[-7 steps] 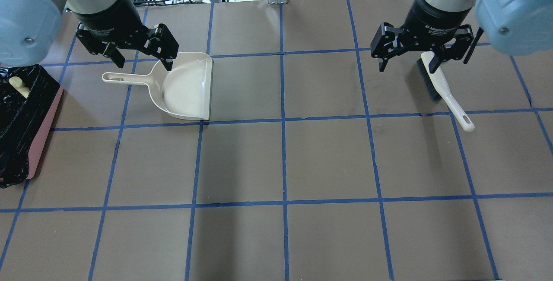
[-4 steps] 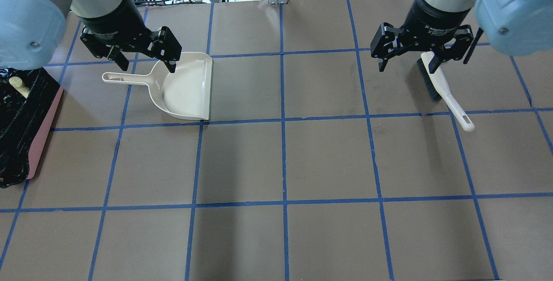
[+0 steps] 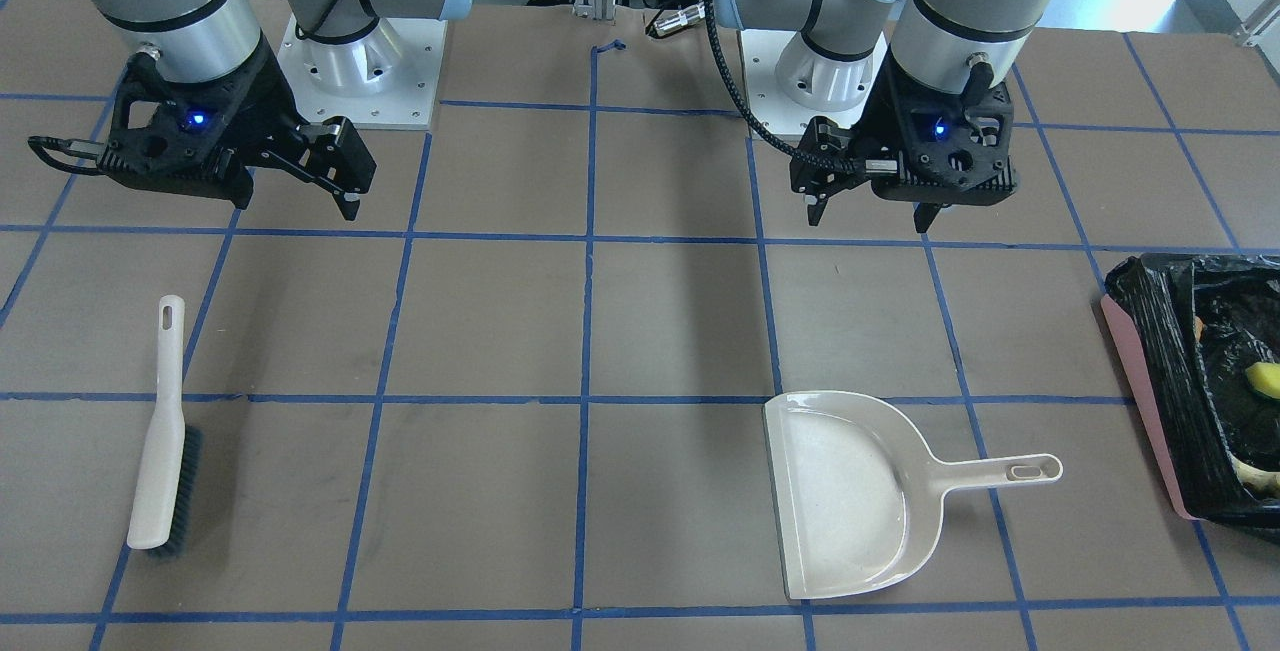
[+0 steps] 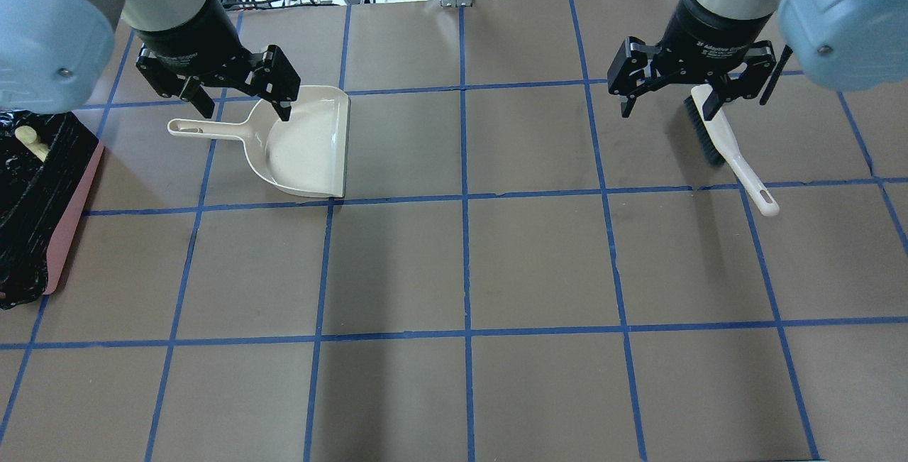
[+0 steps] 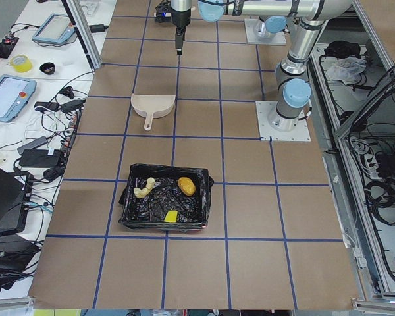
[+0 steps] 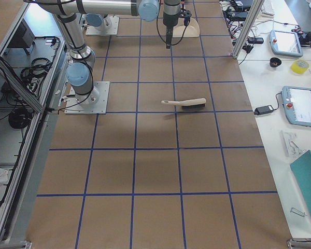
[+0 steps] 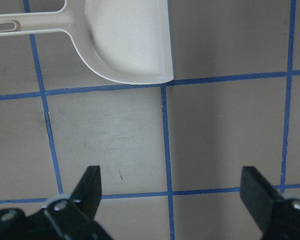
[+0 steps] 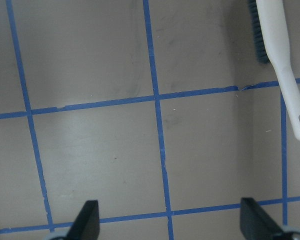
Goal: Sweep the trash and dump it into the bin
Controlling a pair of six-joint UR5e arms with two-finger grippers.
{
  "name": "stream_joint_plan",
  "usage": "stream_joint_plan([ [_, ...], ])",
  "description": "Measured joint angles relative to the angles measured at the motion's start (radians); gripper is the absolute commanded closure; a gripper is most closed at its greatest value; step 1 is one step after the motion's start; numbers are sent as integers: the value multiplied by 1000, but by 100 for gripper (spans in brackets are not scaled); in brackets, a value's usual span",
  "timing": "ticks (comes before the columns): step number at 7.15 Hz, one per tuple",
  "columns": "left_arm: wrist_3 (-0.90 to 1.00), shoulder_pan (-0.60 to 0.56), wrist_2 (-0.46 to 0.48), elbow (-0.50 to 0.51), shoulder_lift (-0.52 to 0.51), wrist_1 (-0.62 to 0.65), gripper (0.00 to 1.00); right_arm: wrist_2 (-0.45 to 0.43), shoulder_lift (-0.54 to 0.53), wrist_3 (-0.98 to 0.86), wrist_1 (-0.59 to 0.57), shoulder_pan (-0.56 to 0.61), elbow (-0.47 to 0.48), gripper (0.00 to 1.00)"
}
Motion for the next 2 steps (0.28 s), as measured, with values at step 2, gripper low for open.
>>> stream_joint_plan([
  [2,0,3,-1,0,-5,3,0,1,-2,-1,1,0,0,0],
])
